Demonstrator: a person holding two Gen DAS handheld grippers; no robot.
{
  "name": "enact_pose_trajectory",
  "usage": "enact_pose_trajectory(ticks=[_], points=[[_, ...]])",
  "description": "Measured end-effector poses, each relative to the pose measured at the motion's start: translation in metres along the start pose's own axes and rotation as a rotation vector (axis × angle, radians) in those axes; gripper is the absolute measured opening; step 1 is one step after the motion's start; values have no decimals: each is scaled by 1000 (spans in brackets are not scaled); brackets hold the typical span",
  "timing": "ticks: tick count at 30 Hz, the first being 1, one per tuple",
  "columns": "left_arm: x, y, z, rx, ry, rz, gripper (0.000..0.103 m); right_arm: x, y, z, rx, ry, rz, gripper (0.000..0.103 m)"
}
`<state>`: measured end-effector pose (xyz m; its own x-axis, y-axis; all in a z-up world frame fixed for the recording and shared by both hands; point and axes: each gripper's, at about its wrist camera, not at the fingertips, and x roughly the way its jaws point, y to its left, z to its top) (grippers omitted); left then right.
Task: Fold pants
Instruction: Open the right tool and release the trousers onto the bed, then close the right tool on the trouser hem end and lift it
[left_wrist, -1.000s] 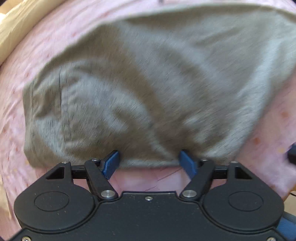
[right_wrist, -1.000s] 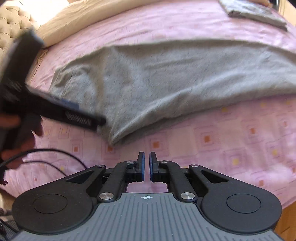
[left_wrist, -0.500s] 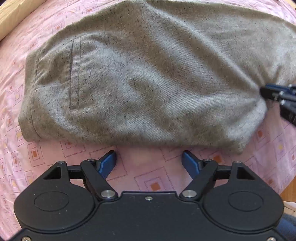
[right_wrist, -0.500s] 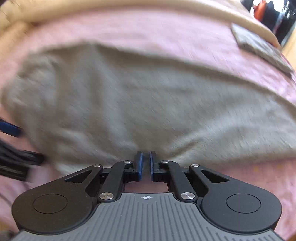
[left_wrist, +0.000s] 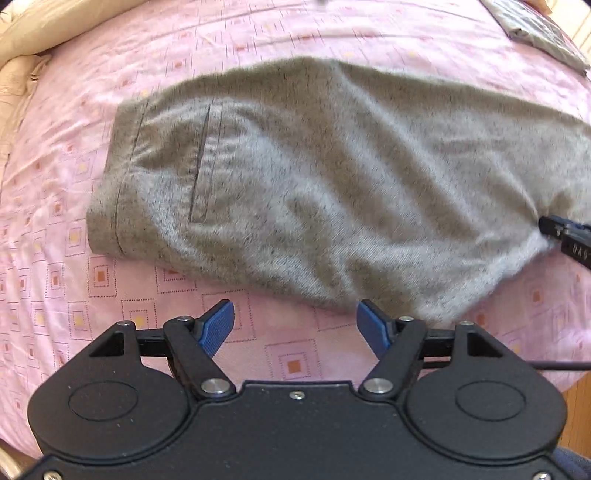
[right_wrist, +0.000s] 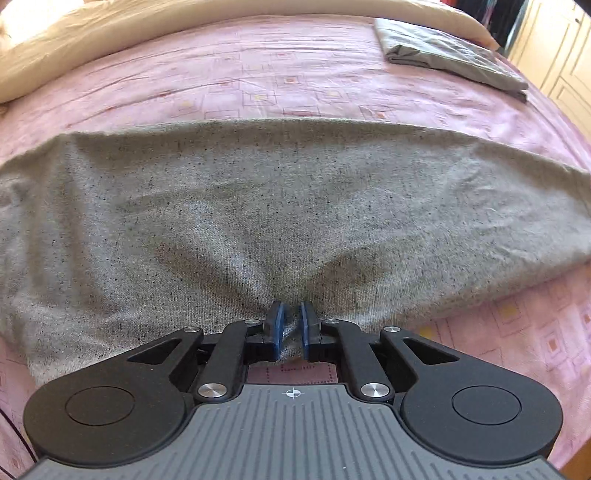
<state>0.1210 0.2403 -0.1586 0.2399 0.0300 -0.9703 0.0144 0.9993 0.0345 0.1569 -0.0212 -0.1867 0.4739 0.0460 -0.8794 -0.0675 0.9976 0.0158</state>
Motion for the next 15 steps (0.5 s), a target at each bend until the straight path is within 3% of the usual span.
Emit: enact_pose_trajectory(ticks=[3,8,10,15], points=[[-9,-20,13,-19,-23,18,73,-8,-18,6,-34,23,123,10],[-11,-82,28,-78,-22,37,73,-41,-101,7,145,-72,179,10],[-11,-111,34,-96,-17,30,73,-52,-153,8,242,-114,157,11],[-13,-189,52,-90,-33,20,73,-58,-271,-1,438,-140,90,33]])
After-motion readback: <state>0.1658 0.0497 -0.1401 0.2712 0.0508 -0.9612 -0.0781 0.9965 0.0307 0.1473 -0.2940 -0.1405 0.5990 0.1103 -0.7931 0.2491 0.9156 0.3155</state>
